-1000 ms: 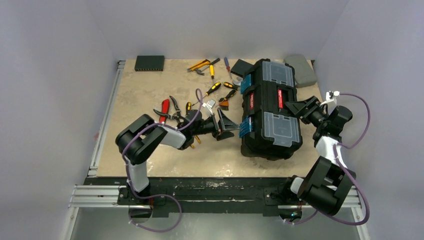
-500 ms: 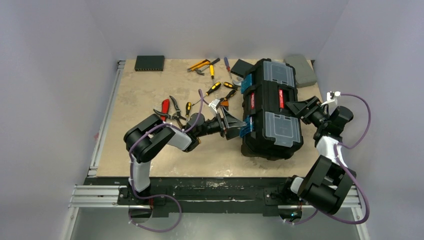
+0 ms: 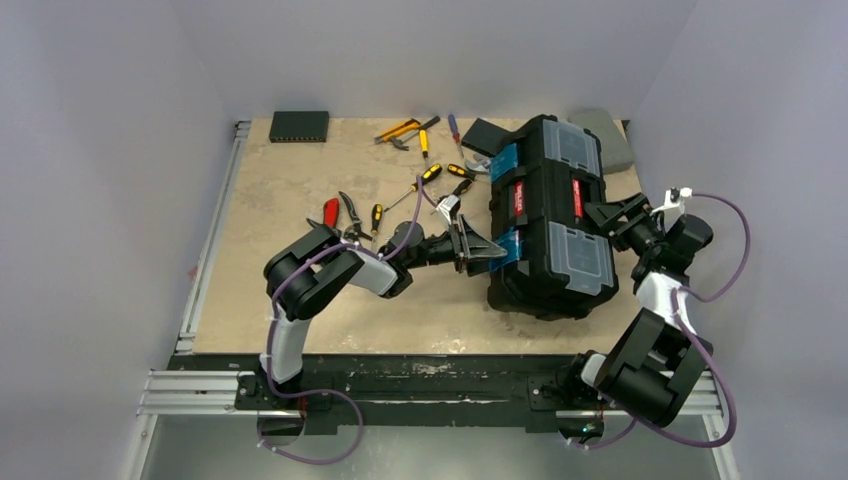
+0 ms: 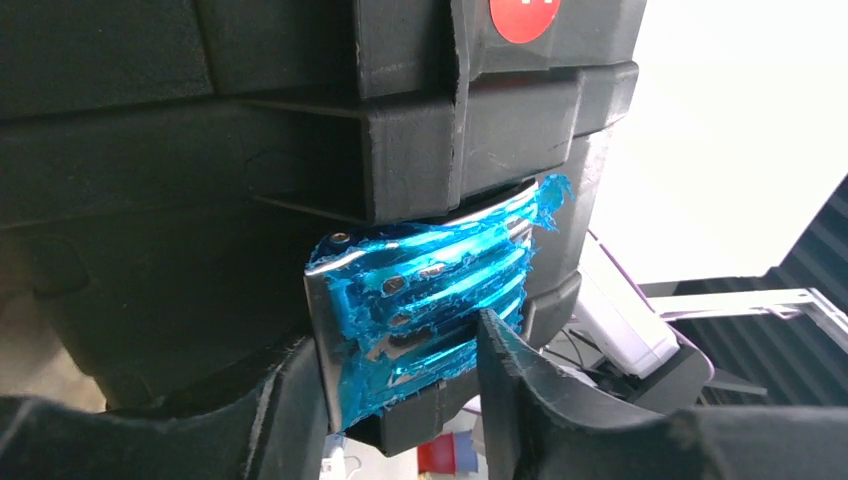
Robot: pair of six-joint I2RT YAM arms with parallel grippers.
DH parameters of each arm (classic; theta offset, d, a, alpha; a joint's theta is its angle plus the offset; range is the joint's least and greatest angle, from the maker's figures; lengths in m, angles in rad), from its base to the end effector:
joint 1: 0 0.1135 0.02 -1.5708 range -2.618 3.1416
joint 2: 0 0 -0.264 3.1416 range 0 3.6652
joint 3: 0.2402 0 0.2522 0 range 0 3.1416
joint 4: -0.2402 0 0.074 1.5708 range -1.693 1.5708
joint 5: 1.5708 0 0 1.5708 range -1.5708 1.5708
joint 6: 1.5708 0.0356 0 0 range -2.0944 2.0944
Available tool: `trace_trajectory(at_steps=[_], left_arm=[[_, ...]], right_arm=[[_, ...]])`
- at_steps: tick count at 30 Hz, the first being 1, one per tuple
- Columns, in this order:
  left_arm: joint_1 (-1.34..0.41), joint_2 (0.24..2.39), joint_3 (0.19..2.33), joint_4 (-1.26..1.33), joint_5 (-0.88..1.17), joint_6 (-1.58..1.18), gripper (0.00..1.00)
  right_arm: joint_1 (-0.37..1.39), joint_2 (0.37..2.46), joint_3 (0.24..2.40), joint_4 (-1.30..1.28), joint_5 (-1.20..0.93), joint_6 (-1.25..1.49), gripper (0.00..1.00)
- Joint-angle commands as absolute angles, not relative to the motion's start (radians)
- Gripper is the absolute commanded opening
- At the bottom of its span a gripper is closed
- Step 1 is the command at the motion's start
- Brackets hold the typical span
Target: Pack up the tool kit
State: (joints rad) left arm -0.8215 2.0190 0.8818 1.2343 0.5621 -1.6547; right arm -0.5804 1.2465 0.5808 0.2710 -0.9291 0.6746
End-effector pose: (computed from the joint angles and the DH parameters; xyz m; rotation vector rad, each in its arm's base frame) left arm 0.2554 -0.3024 0.1644 -0.2227 2.0433 -2.2250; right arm 0.2277 -0.1152 0.2230 0.5752 1.8268 0.9663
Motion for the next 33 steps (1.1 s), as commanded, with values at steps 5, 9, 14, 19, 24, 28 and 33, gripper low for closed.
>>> trace_trajectory(at_steps=[5, 9, 14, 19, 24, 28, 33], left_arm=[[-0.866, 2.064, 1.032, 1.425, 0.482, -1.686, 0.27], [-0.865, 2.076, 1.039, 1.425, 0.468, -1.684, 0.19], [-0.865, 2.098, 1.048, 1.425, 0.455, -1.681, 0.18], [-0.866, 2.127, 1.066, 1.425, 0.460, -1.682, 0.37], [-0.865, 2.123, 1.067, 1.425, 0.459, -1.662, 0.39], [-0.865, 2.104, 1.072, 1.426, 0.467, -1.644, 0.23], [-0.865, 2.104, 1.079, 1.425, 0.467, -1.650, 0.11]], right_arm=[[-0.508, 1.281, 0.502, -0.101, -0.967, 0.546, 0.01], [-0.505, 1.276, 0.511, -0.113, -0.954, 0.537, 0.01], [-0.470, 1.244, 0.530, -0.144, -0.907, 0.527, 0.01], [-0.406, 1.212, 0.564, -0.171, -0.862, 0.531, 0.01], [-0.351, 1.194, 0.573, -0.162, -0.833, 0.556, 0.01], [-0.326, 1.186, 0.577, -0.164, -0.813, 0.561, 0.01], [-0.281, 1.160, 0.600, -0.209, -0.749, 0.542, 0.01]])
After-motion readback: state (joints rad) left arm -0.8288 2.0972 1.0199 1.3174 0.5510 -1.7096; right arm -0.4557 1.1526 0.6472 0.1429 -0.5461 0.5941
